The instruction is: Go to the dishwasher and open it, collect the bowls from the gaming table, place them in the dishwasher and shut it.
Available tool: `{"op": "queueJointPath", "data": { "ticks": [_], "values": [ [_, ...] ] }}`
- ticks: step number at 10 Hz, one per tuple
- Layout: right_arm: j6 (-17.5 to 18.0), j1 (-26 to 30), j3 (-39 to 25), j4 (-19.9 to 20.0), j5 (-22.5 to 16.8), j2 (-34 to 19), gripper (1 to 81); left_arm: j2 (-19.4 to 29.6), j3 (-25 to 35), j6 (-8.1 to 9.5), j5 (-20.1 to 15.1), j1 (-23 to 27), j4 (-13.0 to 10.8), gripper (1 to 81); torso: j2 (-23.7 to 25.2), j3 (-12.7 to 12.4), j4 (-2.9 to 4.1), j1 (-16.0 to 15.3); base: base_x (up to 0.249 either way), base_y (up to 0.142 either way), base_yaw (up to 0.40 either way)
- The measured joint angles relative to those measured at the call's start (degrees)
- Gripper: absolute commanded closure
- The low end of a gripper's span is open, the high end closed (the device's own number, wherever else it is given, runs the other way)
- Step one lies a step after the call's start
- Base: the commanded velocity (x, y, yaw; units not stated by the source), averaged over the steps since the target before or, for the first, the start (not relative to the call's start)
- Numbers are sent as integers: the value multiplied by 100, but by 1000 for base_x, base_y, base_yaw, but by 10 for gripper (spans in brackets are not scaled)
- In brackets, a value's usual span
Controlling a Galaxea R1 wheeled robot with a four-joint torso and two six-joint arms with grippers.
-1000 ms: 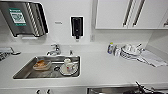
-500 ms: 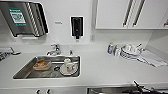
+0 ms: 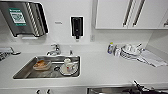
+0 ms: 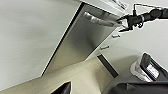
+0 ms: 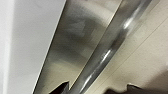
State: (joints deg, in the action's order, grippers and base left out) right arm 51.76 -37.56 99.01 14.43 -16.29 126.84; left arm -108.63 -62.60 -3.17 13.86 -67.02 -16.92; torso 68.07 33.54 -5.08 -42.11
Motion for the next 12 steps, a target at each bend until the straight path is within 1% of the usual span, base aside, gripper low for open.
{"op": "queueJointPath", "data": {
  "ticks": [5, 8, 12],
  "values": [
    [61, 24, 884, 34, 4, 636, 10, -29, -49, -5, -2, -17, -2, 10, 0, 0, 0, 0, 0, 0, 0],
    [79, -135, 995, 37, 15, 745, 10, -79, -62, -7, 2, -15, -5, 10, 0, 0, 0, 0, 0, 0, 0],
    [80, -266, 1119, 63, 265, 745, 10, -171, -134, -7, -11, -17, -7, 10, 0, 0, 0, 0, 0, 0, 0]
  ]
}}
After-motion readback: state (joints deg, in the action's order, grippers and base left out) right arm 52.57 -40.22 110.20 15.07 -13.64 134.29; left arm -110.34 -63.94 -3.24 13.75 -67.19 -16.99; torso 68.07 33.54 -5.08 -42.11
